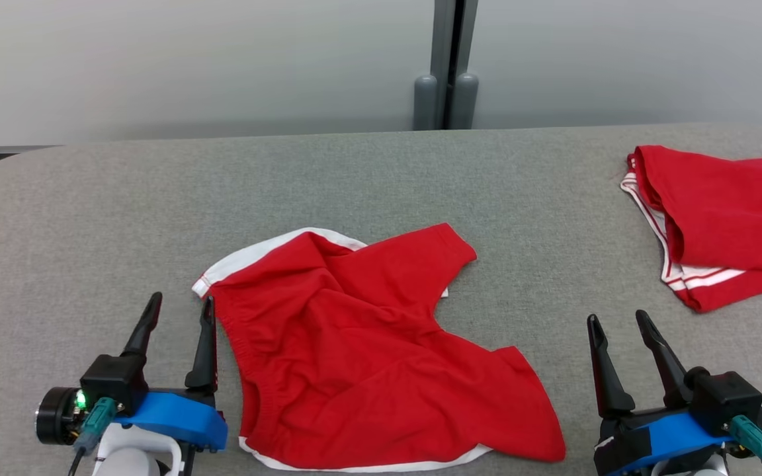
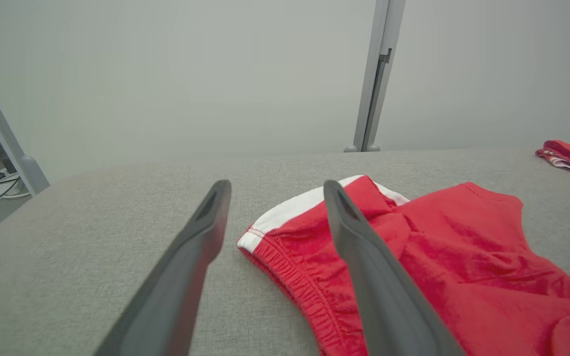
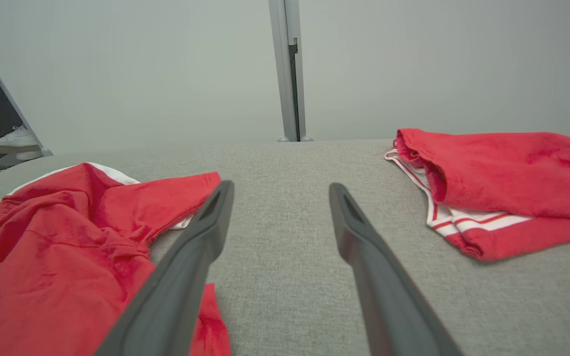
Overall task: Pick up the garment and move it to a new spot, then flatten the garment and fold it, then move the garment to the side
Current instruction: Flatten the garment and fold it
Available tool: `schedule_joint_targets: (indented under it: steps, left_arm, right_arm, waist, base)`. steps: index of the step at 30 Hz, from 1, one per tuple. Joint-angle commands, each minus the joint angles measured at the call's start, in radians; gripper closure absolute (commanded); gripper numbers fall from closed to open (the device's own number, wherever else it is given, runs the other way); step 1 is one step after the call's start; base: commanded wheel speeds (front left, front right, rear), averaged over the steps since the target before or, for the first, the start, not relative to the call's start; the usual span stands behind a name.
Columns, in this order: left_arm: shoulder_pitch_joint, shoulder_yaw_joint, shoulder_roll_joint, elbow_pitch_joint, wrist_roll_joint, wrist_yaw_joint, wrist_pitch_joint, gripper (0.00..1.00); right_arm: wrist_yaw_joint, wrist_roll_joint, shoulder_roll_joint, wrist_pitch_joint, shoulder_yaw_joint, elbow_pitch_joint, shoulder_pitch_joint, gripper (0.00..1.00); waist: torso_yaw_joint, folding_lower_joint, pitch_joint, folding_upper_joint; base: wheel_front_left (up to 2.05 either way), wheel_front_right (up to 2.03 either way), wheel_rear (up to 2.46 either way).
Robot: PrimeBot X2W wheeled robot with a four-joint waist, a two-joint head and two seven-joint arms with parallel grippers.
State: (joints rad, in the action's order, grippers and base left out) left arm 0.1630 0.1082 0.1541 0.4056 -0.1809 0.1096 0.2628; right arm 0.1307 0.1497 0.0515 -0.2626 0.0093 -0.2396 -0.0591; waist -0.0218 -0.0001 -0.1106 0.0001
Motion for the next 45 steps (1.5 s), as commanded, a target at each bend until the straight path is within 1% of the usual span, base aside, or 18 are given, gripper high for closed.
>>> schedule_joint_targets:
  steps: [1, 7, 12, 16, 20, 23, 28, 32, 38, 42, 43, 45]
  left_arm:
    - [-0.01, -0.013, -0.005, -0.027, 0.01, -0.002, 0.002, 0.0]
    - [-0.071, -0.067, -0.029, -0.179, 0.066, -0.023, 0.002, 0.0]
    - [-0.128, -0.106, -0.056, -0.266, 0.093, -0.036, 0.002, 0.0]
    - [-0.169, -0.122, -0.072, -0.292, 0.106, -0.037, 0.002, 0.0]
    - [-0.197, -0.141, -0.08, -0.29, 0.112, -0.03, 0.002, 0.0]
    - [-0.207, -0.146, -0.084, -0.282, 0.116, -0.023, 0.002, 0.0]
    - [-0.22, -0.142, -0.092, -0.282, 0.125, -0.027, 0.002, 0.0]
    - [-0.206, -0.144, -0.094, -0.271, 0.127, -0.017, 0.002, 0.0]
    - [-0.189, -0.137, -0.097, -0.267, 0.13, -0.012, 0.002, 0.0]
    - [-0.181, -0.124, -0.101, -0.27, 0.133, -0.009, 0.002, 0.0]
    - [-0.175, -0.119, -0.101, -0.267, 0.131, -0.007, 0.002, 0.0]
    - [-0.172, -0.113, -0.102, -0.264, 0.13, -0.007, 0.002, 0.0]
  right_arm:
    - [0.0, -0.001, 0.001, -0.003, -0.002, -0.001, 0.01, 0.0]
    - [0.0, -0.003, 0.0, -0.003, -0.002, -0.002, 0.024, 0.0]
    - [0.0, 0.001, 0.0, -0.003, -0.012, 0.007, 0.034, 0.0]
    - [0.0, -0.001, -0.001, -0.003, -0.025, 0.01, 0.054, 0.0]
    - [0.0, -0.009, -0.001, -0.003, -0.033, 0.008, 0.078, 0.0]
    - [0.0, -0.011, -0.001, -0.003, -0.032, 0.002, 0.091, 0.0]
    - [0.0, -0.017, -0.001, -0.003, -0.022, -0.018, 0.096, 0.0]
    - [0.0, -0.024, 0.014, -0.003, 0.021, -0.049, 0.064, 0.0]
    - [0.0, -0.014, 0.062, -0.002, 0.124, -0.144, -0.024, 0.0]
    - [0.0, -0.006, 0.094, 0.032, 0.181, -0.215, -0.093, 0.0]
    - [0.0, 0.001, 0.109, 0.055, 0.209, -0.256, -0.123, 0.0]
    - [0.0, 0.008, 0.121, 0.076, 0.233, -0.296, -0.15, 0.0]
  waist:
    - [-0.004, 0.0001, 0.003, -0.0001]
    - [-0.017, 0.0001, 0.023, -0.0001]
    - [-0.017, 0.0001, 0.034, -0.0001]
    - [-0.018, 0.0001, 0.05, -0.0001]
    - [-0.018, 0.0001, 0.062, -0.0001]
    - [-0.019, 0.0001, 0.068, -0.0001]
    - [-0.02, 0.0001, 0.074, -0.0001]
    - [-0.021, 0.0001, 0.071, -0.0001]
    - [-0.03, 0.0001, 0.061, -0.0001]
    - [-0.045, 0.0001, 0.048, -0.0001]
    - [-0.054, 0.0001, 0.038, -0.0001]
    - [-0.063, 0.0001, 0.031, -0.0001]
  base:
    - [0.0, 0.0, 0.0]
    - [0.0, 0.0, 0.0]
    - [0.0, 0.0, 0.0]
    - [0.0, 0.0, 0.0]
    - [0.0, 0.0, 0.0]
    - [0.0, 0.0, 0.0]
    - [0.0, 0.0, 0.0]
    - [0.0, 0.0, 0.0]
    - [0.0, 0.0, 0.0]
    - [0.0, 0.0, 0.0]
    - [0.0, 0.0, 0.0]
    - [0.0, 0.0, 0.0]
